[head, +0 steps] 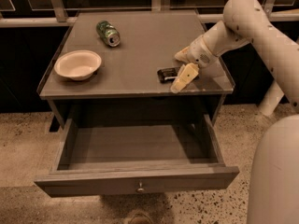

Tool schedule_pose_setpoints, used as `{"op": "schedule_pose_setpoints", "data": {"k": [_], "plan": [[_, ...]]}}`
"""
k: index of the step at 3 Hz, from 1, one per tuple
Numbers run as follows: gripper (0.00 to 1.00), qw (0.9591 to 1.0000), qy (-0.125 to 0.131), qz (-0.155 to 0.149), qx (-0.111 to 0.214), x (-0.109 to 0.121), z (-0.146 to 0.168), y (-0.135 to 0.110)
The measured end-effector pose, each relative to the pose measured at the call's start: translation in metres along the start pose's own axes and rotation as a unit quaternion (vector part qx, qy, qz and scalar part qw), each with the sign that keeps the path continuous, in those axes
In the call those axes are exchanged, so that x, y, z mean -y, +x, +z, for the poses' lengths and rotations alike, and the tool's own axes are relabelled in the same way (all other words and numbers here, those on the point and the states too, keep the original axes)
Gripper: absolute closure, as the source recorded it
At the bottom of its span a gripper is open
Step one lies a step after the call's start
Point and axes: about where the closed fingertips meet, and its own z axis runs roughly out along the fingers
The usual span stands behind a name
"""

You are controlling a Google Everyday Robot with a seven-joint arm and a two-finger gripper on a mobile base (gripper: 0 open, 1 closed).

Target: Place rxbar chocolate into top drawer

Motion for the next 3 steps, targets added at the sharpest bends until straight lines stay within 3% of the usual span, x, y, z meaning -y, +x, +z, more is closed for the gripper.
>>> {"op": "schedule_pose_setpoints", "data": {"k": [3], "plan": [[0.89,1.0,0.0,0.0,0.0,0.0001,-0.0048,-0.0042]]}}
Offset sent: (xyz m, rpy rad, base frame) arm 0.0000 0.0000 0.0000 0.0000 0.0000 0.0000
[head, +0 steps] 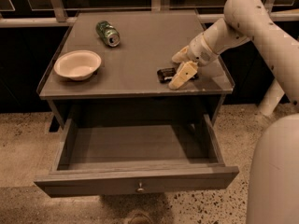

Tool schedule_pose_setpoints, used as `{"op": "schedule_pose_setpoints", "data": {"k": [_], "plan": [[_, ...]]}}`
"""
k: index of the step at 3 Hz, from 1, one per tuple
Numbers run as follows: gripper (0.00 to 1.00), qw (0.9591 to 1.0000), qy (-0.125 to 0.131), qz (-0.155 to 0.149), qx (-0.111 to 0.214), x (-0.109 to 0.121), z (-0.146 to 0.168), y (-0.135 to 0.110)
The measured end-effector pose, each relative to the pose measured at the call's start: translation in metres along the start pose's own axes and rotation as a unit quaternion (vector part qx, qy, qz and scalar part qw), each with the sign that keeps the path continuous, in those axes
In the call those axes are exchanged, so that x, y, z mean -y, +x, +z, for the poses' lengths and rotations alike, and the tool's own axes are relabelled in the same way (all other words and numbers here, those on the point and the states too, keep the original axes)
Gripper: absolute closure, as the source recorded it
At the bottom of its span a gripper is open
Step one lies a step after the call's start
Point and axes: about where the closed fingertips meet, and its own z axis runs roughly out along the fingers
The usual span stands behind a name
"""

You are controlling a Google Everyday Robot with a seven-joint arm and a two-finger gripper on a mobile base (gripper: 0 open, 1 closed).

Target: Place rxbar chocolate into top drawer

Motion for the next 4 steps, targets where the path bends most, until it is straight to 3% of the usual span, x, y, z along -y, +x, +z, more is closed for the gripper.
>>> {"op": "schedule_pose_setpoints", "data": {"k": [1,2,3,4], "plan": [[1.0,0.9999,0.0,-0.015,-0.001,-0.005,-0.003,-0.008],[1.0,0.9999,0.0,-0.015,0.0,-0.005,-0.003,-0.008],[1.0,0.9981,-0.036,-0.025,0.044,-0.023,-0.004,-0.012],[1.0,0.9903,-0.068,-0.035,0.116,-0.05,-0.02,-0.02]]}}
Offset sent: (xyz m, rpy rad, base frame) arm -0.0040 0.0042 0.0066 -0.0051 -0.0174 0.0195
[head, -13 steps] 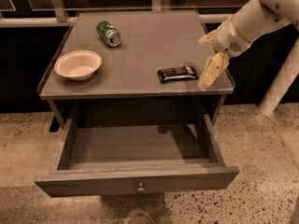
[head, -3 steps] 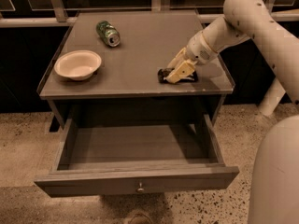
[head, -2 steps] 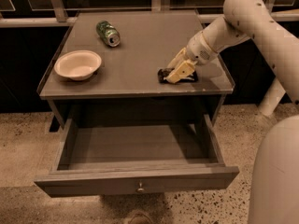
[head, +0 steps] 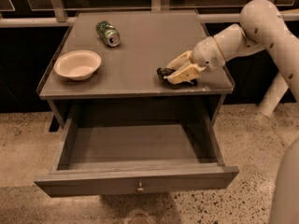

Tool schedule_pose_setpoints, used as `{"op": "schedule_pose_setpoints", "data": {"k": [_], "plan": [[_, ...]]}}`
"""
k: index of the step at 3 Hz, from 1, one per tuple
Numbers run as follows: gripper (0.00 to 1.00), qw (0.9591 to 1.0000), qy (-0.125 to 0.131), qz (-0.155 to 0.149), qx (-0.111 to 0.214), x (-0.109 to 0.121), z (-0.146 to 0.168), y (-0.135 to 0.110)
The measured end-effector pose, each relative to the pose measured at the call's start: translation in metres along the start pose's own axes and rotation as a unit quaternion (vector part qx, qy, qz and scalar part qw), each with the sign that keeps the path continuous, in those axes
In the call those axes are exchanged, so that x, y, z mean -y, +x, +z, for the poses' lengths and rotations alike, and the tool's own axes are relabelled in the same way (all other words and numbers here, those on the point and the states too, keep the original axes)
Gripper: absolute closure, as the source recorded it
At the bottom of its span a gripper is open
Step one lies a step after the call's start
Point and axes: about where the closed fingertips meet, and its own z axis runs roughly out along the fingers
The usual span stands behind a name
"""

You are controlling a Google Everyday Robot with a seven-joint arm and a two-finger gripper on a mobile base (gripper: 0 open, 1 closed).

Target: Place rxbar chocolate into top drawer

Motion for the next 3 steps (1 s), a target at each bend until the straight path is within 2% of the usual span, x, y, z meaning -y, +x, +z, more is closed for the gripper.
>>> {"op": "schedule_pose_setpoints", "data": {"k": [1,2,3], "plan": [[1.0,0.998,-0.018,-0.013,0.06,-0.05,-0.02,-0.044],[1.0,0.998,-0.018,-0.013,0.06,-0.05,-0.02,-0.044],[1.0,0.9979,-0.009,-0.012,0.063,-0.069,-0.016,-0.037]]}}
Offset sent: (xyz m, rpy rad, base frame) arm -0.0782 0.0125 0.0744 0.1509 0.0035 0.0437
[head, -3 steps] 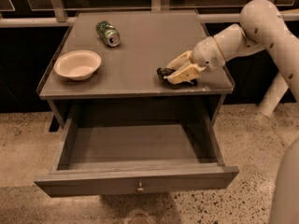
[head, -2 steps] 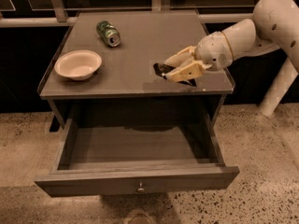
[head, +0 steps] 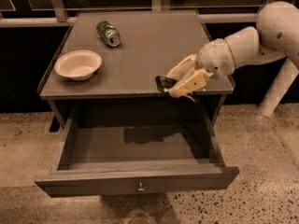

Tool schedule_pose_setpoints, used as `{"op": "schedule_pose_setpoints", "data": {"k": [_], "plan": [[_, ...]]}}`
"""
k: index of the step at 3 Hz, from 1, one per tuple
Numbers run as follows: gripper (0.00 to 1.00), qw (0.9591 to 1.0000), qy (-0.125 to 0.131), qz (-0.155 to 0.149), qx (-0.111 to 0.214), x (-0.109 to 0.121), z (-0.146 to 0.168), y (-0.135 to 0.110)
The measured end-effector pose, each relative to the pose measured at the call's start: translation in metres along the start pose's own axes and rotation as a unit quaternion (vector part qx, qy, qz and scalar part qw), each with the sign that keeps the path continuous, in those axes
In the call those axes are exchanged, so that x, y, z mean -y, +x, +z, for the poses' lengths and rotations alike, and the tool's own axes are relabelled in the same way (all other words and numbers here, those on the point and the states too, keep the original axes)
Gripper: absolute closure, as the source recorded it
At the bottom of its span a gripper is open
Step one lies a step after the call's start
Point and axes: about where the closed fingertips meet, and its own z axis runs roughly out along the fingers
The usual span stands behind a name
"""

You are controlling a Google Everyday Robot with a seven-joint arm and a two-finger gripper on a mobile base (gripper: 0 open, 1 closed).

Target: Place rxbar chocolate into top drawer

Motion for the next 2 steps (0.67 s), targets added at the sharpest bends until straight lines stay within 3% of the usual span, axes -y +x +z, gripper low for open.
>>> {"op": "schedule_pose_setpoints", "data": {"k": [1,2], "plan": [[1.0,0.9977,0.054,-0.019,0.036,-0.038,-0.008,-0.012],[1.0,0.9947,0.082,0.03,0.056,-0.066,-0.001,0.033]]}}
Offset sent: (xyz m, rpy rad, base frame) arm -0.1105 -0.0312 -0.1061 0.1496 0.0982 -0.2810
